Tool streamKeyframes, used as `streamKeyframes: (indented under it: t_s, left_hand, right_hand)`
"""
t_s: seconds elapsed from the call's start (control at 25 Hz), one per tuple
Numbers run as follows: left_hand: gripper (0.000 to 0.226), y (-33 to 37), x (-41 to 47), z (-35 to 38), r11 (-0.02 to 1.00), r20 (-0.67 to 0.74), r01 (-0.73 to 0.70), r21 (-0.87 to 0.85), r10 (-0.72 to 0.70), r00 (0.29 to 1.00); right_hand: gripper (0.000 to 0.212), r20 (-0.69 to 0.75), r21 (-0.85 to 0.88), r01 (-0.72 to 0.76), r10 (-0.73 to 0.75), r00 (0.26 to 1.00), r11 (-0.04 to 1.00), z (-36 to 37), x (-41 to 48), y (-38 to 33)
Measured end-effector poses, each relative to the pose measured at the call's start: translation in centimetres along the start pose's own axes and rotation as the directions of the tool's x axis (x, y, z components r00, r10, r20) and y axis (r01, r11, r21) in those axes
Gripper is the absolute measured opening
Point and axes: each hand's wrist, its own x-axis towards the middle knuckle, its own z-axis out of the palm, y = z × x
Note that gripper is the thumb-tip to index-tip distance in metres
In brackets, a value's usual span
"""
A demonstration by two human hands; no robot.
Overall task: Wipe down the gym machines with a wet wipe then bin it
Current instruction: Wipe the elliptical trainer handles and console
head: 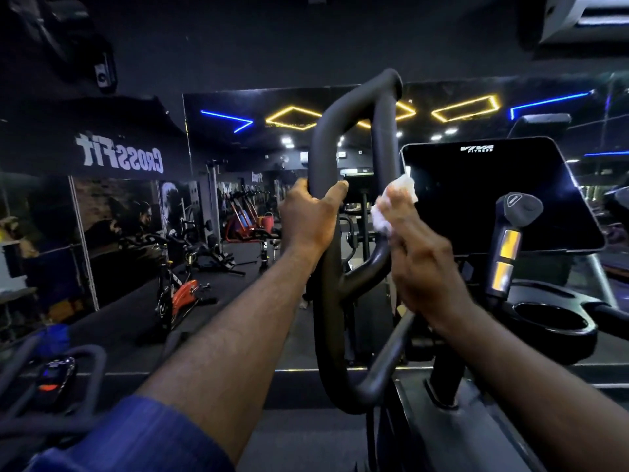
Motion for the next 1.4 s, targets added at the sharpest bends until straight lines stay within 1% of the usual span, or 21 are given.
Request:
streamKeyframes:
  t_s: [0.04, 0.12, 0.16, 0.24, 0.28, 0.36, 0.44, 0.48, 0.56, 0.68, 0.76, 0.88, 0.92, 1.0, 1.04, 1.12, 1.24, 1.28, 1.32, 1.36, 1.4]
  left_hand:
    - [0.04, 0.0, -0.1, 0.0, 0.999, 0.001, -0.009, 0.046, 0.009, 1.0]
    - [0.061, 0.3, 0.1, -0.2, 0.979, 0.039, -0.101, 0.177, 0.096, 0.995]
    - [0.073, 0.9, 0.6, -0.3, 0.954, 0.085, -0.145, 0.263, 0.127, 0.988]
    - [0.087, 3.2, 2.1, -0.4, 0.905, 0.174, -0.171, 0.389, 0.109, 0.979]
    - [0.087, 4.6, 3.1, -0.3, 0.91, 0.2, -0.152, 0.386, 0.079, 0.977]
    - [0.073, 6.7, 4.9, 0.1, 0.963, 0.191, -0.065, 0.261, 0.015, 0.982]
    - [0.047, 6.6, 5.6, 0.7, 0.994, 0.129, -0.041, 0.096, 0.029, 0.991]
    - [0.04, 6.0, 5.5, 0.9, 0.997, 0.079, -0.052, 0.053, 0.048, 0.996]
    - [0.041, 5.2, 5.6, 1.2, 0.995, 0.023, -0.09, 0.046, 0.089, 0.996]
    - [0.038, 4.9, 5.9, 1.3, 0.991, 0.016, -0.124, 0.054, 0.124, 0.992]
    - [0.038, 4.6, 5.9, 1.4, 0.991, -0.014, -0.127, 0.031, 0.128, 0.992]
    - [0.038, 4.4, 5.8, 1.7, 0.991, -0.055, -0.123, 0.051, 0.125, 0.991]
    - [0.038, 4.5, 5.8, 1.6, 0.992, -0.055, -0.116, 0.055, 0.119, 0.991]
    - [0.035, 4.5, 5.7, 1.6, 0.994, -0.037, -0.099, 0.045, 0.101, 0.994]
    - [0.033, 4.4, 5.7, 1.5, 0.995, -0.034, -0.091, 0.046, 0.092, 0.995]
    - [0.034, 4.2, 5.7, 1.5, 0.993, -0.054, -0.095, 0.068, 0.099, 0.994]
    - [0.039, 4.0, 5.8, 1.7, 0.987, -0.105, -0.112, 0.119, 0.124, 0.987]
    - [0.039, 4.1, 5.8, 1.7, 0.983, -0.1, -0.114, 0.141, 0.129, 0.987]
    - [0.039, 4.2, 5.7, 1.7, 0.982, -0.094, -0.114, 0.149, 0.129, 0.987]
    - [0.038, 4.2, 5.6, 1.7, 0.982, -0.085, -0.114, 0.149, 0.128, 0.988]
    - [0.038, 4.3, 5.5, 1.7, 0.982, -0.08, -0.113, 0.154, 0.126, 0.989]
  right_hand:
    - [0.043, 0.051, -0.038, 0.065, -0.063, 0.997, 0.997, -0.1, -0.6, 0.1]
    - [0.043, 0.167, -0.103, 0.245, -0.226, 0.96, 0.964, -1.5, 0.7, 1.0]
    - [0.046, 0.214, -0.154, 0.318, -0.283, 0.935, 0.935, -2.5, 3.0, 1.4]
    - [0.05, 0.258, -0.333, 0.418, -0.345, 0.903, 0.845, -4.2, 8.6, 1.6]
    - [0.05, 0.248, -0.417, 0.444, -0.371, 0.895, 0.793, -4.5, 10.7, 1.1]
    - [0.047, 0.261, -0.504, 0.457, -0.375, 0.889, 0.733, -3.9, 11.7, -0.1]
    - [0.039, 0.302, -0.486, 0.486, -0.382, 0.873, 0.726, -3.1, 10.3, -0.3]
    - [0.038, 0.321, -0.442, 0.488, -0.376, 0.869, 0.752, -3.2, 10.7, 0.0]
    - [0.042, 0.299, -0.389, 0.419, -0.317, 0.9, 0.821, -4.1, 14.3, 0.9]
    - [0.045, 0.285, -0.361, 0.305, -0.207, 0.936, 0.881, -3.8, 16.2, 1.7]
    - [0.045, 0.255, -0.336, 0.329, -0.251, 0.934, 0.883, -2.7, 12.2, 1.3]
    - [0.042, 0.344, -0.253, 0.415, -0.32, 0.883, 0.874, -2.6, 7.8, 1.7]
    - [0.045, 0.337, -0.228, 0.396, -0.309, 0.889, 0.89, -2.7, 9.3, 1.9]
    - [0.044, 0.231, -0.137, 0.218, -0.183, 0.956, 0.966, -2.7, 13.8, 2.2]
    - [0.043, 0.178, -0.137, 0.154, -0.129, 0.976, 0.978, -2.6, 15.2, 1.9]
    - [0.045, 0.093, -0.177, 0.108, -0.092, 0.991, 0.978, -1.3, 13.9, 1.3]
    - [0.048, 0.015, -0.021, -0.032, 0.033, 0.999, 0.999, -1.0, 7.9, -0.3]
    - [0.049, -0.02, 0.069, -0.103, 0.105, 0.994, 0.992, -1.3, 8.2, -0.5]
    - [0.048, -0.059, 0.142, -0.216, 0.226, 0.972, 0.966, -1.5, 10.1, -0.3]
    - [0.044, -0.05, 0.243, -0.35, 0.372, 0.927, 0.905, -1.3, 12.7, 0.2]
    - [0.039, 0.023, 0.401, -0.459, 0.493, 0.87, 0.792, -1.4, 15.0, 0.3]
